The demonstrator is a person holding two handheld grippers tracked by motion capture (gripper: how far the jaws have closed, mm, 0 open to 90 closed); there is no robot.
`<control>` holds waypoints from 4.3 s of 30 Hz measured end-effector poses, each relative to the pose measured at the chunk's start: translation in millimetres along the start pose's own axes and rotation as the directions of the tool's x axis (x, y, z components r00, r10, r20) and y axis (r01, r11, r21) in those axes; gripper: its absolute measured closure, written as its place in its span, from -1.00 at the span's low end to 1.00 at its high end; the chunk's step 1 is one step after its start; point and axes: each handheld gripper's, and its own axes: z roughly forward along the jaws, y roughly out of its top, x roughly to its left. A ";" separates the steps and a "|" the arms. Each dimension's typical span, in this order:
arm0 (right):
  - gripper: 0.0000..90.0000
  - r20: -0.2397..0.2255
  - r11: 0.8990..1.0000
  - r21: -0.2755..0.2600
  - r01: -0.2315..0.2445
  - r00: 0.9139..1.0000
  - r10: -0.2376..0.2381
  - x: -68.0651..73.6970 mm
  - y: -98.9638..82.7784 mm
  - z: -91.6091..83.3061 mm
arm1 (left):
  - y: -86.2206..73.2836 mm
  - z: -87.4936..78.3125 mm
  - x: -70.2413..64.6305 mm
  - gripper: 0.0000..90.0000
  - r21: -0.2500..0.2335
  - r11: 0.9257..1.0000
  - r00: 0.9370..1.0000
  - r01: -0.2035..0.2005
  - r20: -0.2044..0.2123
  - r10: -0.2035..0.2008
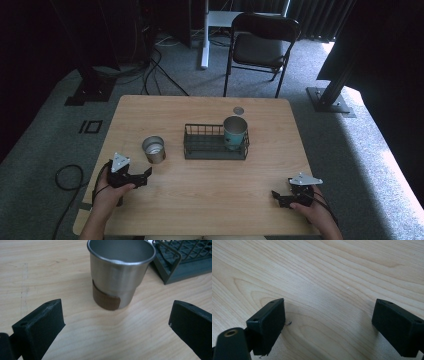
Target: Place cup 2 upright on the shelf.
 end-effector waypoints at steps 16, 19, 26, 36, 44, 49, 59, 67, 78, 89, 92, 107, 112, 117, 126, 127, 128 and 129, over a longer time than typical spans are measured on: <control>-0.75 0.000 1.000 0.000 0.000 1.000 0.000 0.0 0.0 -0.1 | 18.4 14.1 -3.1 -0.99 -0.061 0.998 1.000 -0.015 -0.004 0.015; -0.75 0.000 1.000 0.000 0.000 1.000 0.000 0.0 0.0 -0.1 | 22.4 17.3 -4.3 -0.99 -0.067 0.997 1.000 -0.027 -0.005 0.026; -0.75 0.000 1.000 0.000 0.000 1.000 0.000 0.0 0.0 -0.1 | 31.3 24.0 -7.3 -0.99 -0.083 0.996 0.999 -0.042 -0.004 0.042; -0.75 0.000 1.000 0.000 0.000 1.000 0.000 -0.1 0.0 -0.1 | 38.3 37.7 -5.2 -0.99 -0.090 0.995 0.999 -0.051 -0.024 0.049; -0.75 0.000 1.000 0.000 0.000 1.000 0.000 -0.1 0.0 -0.1 | 40.5 49.4 -6.6 -0.99 -0.084 0.995 0.998 -0.061 -0.022 0.059; -0.75 0.000 1.000 0.000 0.000 1.000 0.000 -0.1 0.0 -0.1 | 41.8 55.1 -6.8 -0.99 -0.086 0.994 0.998 -0.062 -0.029 0.060; -0.75 -0.001 1.000 0.000 -0.002 1.000 0.002 -0.1 0.0 -0.1 | 41.7 65.6 -6.7 -0.99 -0.077 0.995 0.998 -0.061 -0.031 0.059; -0.75 -0.001 1.000 -0.001 -0.002 1.000 0.002 -0.2 0.0 -0.1 | 41.2 71.5 -6.1 -0.99 -0.074 0.995 0.997 -0.069 -0.035 0.067; -0.75 -0.002 1.000 -0.001 -0.003 1.000 0.003 -0.2 0.0 -0.1 | 42.7 75.9 -8.5 -0.70 -0.097 0.993 0.997 -0.063 -0.047 0.059; -0.75 0.000 1.000 0.000 -0.001 1.000 0.001 -0.1 0.0 -0.1 | 50.2 67.7 -6.4 -0.69 -0.114 0.991 0.997 -0.066 -0.054 0.060; -0.75 0.000 1.000 0.000 0.000 1.000 0.000 -0.1 0.0 -0.1 | 55.7 61.9 -7.0 -0.69 -0.123 0.990 0.997 -0.070 -0.048 0.064; -0.75 0.000 1.000 0.000 -0.001 1.000 0.001 0.0 0.0 -0.1 | 82.9 45.2 -16.5 -0.69 -0.163 0.983 0.996 -0.089 -0.005 0.089; -0.75 0.000 1.000 0.000 -0.001 1.000 0.001 0.0 0.0 -0.1 | 90.2 42.6 -17.8 -0.69 -0.168 0.981 0.995 -0.095 -0.002 0.096; -0.75 0.000 1.000 0.000 -0.001 1.000 0.001 0.0 0.0 -0.1 | 97.7 39.7 -19.6 -0.69 -0.172 0.980 0.995 -0.103 -0.003 0.104; -0.75 0.001 1.000 0.000 -0.001 1.000 0.001 0.0 0.0 -0.1 | 113.1 37.0 -27.6 -0.69 -0.184 0.974 0.991 -0.130 0.009 0.134; -0.75 0.000 1.000 0.000 0.000 1.000 0.000 0.0 0.0 -0.1 | 115.0 37.0 -29.0 -0.69 -0.189 0.973 0.990 -0.134 0.008 0.138; -0.75 0.000 1.000 0.000 -0.001 1.000 0.001 0.0 0.0 -0.1 | 116.7 37.1 -30.7 -0.69 -0.189 0.973 0.990 -0.134 0.011 0.139; -0.75 0.001 1.000 0.000 0.000 1.000 0.000 0.0 0.0 -0.1 | 118.5 37.4 -32.2 -0.69 -0.190 0.972 0.990 -0.138 0.014 0.143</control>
